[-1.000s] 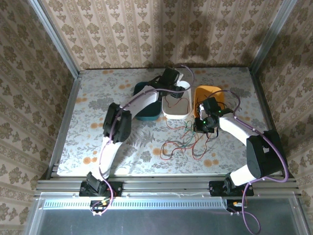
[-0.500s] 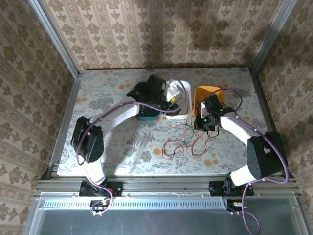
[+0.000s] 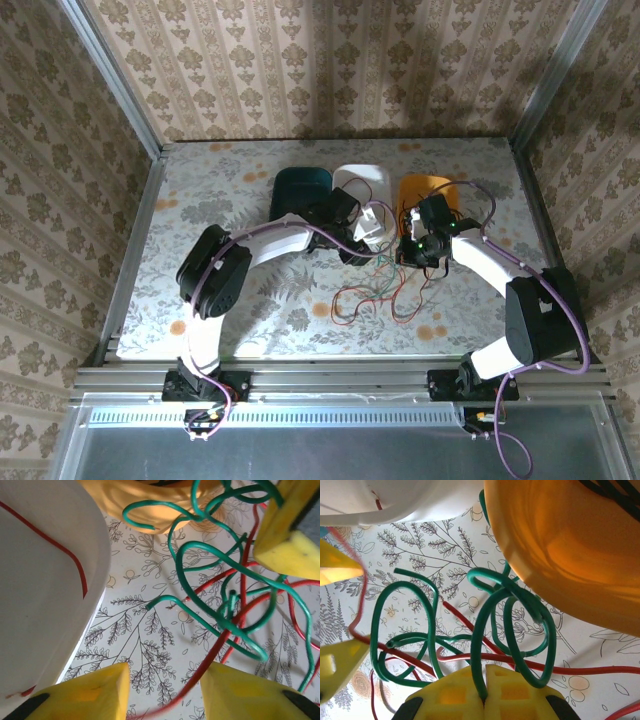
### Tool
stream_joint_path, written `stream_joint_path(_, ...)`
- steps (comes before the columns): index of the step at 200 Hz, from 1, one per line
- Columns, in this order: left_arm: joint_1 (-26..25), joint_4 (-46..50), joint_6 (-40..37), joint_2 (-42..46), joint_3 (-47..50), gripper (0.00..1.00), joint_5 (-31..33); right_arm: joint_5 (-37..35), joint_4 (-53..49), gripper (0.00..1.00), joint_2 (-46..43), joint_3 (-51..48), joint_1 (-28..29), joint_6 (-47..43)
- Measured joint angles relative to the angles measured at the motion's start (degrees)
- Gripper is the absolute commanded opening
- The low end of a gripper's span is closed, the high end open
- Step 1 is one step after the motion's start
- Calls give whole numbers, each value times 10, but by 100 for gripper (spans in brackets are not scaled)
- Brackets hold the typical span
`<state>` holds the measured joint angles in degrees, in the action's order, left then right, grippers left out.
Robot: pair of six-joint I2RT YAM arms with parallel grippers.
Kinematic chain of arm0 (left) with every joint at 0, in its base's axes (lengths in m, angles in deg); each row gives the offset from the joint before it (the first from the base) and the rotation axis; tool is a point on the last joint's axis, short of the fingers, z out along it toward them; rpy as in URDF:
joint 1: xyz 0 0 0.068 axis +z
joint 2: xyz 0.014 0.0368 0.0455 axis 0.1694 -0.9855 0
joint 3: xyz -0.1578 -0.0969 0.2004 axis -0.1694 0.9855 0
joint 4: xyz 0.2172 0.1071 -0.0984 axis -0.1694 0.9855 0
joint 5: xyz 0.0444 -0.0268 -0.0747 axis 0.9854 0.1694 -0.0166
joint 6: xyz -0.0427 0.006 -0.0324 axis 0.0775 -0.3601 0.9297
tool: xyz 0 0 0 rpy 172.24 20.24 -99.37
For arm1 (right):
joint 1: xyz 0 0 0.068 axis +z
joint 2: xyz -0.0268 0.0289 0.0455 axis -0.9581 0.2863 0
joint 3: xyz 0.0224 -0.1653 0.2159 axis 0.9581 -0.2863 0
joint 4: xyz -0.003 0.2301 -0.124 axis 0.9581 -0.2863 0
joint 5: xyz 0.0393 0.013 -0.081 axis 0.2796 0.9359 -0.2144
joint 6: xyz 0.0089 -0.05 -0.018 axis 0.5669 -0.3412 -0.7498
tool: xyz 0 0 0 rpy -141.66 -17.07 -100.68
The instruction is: Untangle the cables
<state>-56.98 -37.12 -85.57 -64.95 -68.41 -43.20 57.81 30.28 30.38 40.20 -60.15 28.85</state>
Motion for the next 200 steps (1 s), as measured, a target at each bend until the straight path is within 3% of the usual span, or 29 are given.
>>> stream_joint_path(43, -7, -1, 14, -11, 0, 0, 3, -2, 0, 0, 0, 0, -1, 3)
stream_joint_path(86, -17, -19, 29, 7, -1, 0, 17, -17, 0, 0, 0, 0, -3, 15)
stream_joint_path(149, -18, -104, 32, 212, 25, 0, 63, -28, 0, 0, 0, -2, -6, 16)
stream_joint_path(200, 2, -140, 17, 267, 24, 0, 116, -30, 0, 0, 0, -7, -11, 17)
